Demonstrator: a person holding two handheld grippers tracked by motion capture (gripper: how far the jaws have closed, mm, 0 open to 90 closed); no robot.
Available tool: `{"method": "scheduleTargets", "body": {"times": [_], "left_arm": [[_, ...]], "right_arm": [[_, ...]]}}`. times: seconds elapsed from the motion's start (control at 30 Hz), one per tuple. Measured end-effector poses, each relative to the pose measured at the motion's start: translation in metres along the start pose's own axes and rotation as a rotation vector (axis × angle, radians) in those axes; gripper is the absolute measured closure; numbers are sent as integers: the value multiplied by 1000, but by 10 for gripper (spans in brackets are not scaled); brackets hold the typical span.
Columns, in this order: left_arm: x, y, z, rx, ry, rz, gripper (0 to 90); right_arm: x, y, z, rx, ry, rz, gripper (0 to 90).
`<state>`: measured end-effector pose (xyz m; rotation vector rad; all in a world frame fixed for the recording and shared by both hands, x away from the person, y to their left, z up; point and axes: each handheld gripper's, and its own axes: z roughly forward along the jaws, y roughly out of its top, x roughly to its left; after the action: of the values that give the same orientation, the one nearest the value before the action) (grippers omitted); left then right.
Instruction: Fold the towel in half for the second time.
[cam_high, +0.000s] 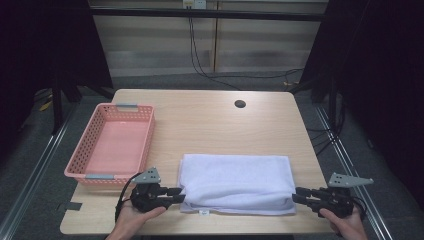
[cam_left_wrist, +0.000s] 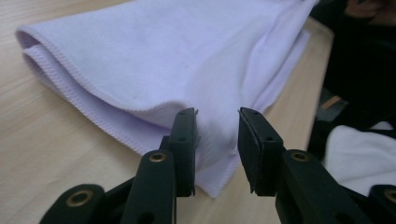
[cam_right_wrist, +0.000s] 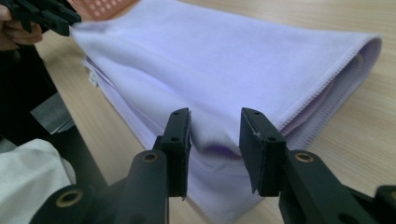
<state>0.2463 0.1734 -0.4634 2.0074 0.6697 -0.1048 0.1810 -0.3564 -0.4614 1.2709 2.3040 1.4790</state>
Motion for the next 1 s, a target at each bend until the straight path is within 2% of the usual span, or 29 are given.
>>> {"method": "scheduleTargets", "body": {"times": [0.07, 0.13, 0.2, 0.27, 0.33, 0.37, 0.4, 0.43, 0.47, 0.53, 0.57, 0.6, 0.63, 0.7, 0.8, 0.87, 0.9, 0.93, 1.0], "left_arm": [[2, 2, -4, -29, -8, 0, 651], [12, 7, -3, -40, 28, -7, 631], [19, 13, 2, -36, 58, -16, 638], [29, 21, 13, -23, 74, -23, 643], [36, 28, 26, 5, 70, -19, 639], [39, 29, 35, 23, 94, -4, 639], [41, 29, 40, 37, 96, -12, 637], [45, 28, 47, 68, 66, -44, 628], [46, 26, 52, 102, 58, -59, 599], [44, 21, 58, 148, 93, -38, 548], [42, 19, 60, 152, 94, -26, 547], [42, 18, 61, 148, 95, -19, 529], [41, 19, 62, 146, 97, -25, 517], [41, 20, 65, 144, 95, -20, 506], [41, 22, 71, 136, 80, -10, 485], [42, 24, 76, 126, 77, -16, 483], [41, 25, 79, 129, 79, -1, 475], [40, 27, 81, 135, 86, 11, 457], [39, 29, 82, 138, 82, 10, 435]], "right_arm": [[3, 2, -4, -34, 16, -11, 653], [2, 5, -4, -48, 2, -5, 649], [-1, 9, 2, -31, -33, -7, 648], [-10, 13, 17, 17, -109, 12, 585], [-19, 16, 33, 69, -192, 15, 506], [-23, 17, 39, 85, -206, 24, 481], [-30, 19, 47, 104, -238, 40, 449], [-32, 19, 51, 118, -248, 47, 435], [-36, 20, 58, 141, -267, 47, 421], [-38, 19, 66, 163, -273, 47, 428], [-38, 18, 69, 181, -270, 40, 474], [-37, 16, 72, 197, -287, 20, 498], [-36, 16, 71, 196, -294, 17, 555], [-38, 15, 68, 193, -298, 46, 648], [-43, 12, 61, 185, -281, 75, 722], [-46, 12, 58, 178, -296, 83, 724], [-47, 12, 57, 181, -304, 78, 712], [-48, 11, 56, 171, -307, 74, 666], [-46, 11, 52, 152, -322, 64, 554]]}}
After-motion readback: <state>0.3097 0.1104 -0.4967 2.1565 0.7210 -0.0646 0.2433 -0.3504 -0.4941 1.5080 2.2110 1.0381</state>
